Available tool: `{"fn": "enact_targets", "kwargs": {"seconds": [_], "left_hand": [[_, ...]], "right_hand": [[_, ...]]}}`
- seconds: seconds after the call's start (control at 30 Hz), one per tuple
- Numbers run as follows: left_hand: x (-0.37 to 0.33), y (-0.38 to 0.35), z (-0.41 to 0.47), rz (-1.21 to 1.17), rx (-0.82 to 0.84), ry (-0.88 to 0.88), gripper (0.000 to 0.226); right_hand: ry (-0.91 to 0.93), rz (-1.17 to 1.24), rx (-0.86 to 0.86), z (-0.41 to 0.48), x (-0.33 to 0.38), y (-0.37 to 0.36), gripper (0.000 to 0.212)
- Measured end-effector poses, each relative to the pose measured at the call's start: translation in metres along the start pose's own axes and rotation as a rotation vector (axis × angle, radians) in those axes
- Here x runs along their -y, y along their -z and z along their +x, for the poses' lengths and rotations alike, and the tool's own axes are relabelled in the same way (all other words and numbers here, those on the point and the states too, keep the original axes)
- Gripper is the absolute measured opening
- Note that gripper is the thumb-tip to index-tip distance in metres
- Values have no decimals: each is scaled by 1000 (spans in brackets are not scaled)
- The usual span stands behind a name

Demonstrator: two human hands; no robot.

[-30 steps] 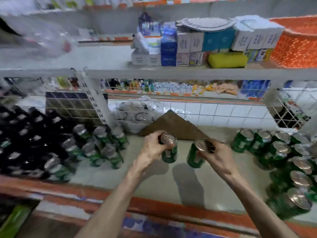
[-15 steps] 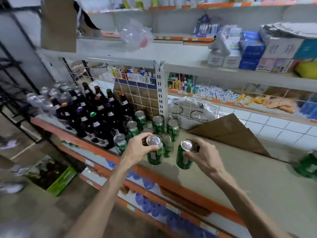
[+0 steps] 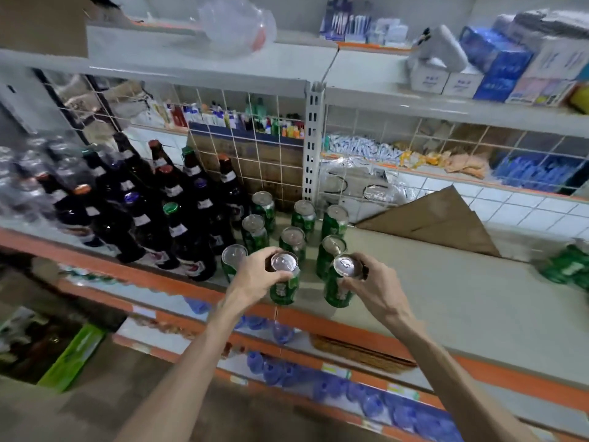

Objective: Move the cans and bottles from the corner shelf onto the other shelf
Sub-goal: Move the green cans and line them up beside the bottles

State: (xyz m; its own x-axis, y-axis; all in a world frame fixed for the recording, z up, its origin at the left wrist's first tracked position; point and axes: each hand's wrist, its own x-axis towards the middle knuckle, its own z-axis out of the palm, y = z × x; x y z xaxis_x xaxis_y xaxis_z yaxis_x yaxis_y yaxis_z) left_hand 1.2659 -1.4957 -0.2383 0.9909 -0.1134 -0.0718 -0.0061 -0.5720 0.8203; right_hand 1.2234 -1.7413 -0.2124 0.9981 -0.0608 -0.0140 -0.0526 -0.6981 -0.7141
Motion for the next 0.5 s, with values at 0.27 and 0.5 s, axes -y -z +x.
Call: {"fn": "enact_targets", "kwargs": {"seconds": [0.27, 0.5], "left_hand": [[21, -1, 12, 8, 58, 1, 63], [26, -2, 16, 2, 76, -21, 65]], "right_hand": [[-2, 12, 4, 2, 1, -32, 41], [-41, 1, 14, 0, -4, -48, 49]]}}
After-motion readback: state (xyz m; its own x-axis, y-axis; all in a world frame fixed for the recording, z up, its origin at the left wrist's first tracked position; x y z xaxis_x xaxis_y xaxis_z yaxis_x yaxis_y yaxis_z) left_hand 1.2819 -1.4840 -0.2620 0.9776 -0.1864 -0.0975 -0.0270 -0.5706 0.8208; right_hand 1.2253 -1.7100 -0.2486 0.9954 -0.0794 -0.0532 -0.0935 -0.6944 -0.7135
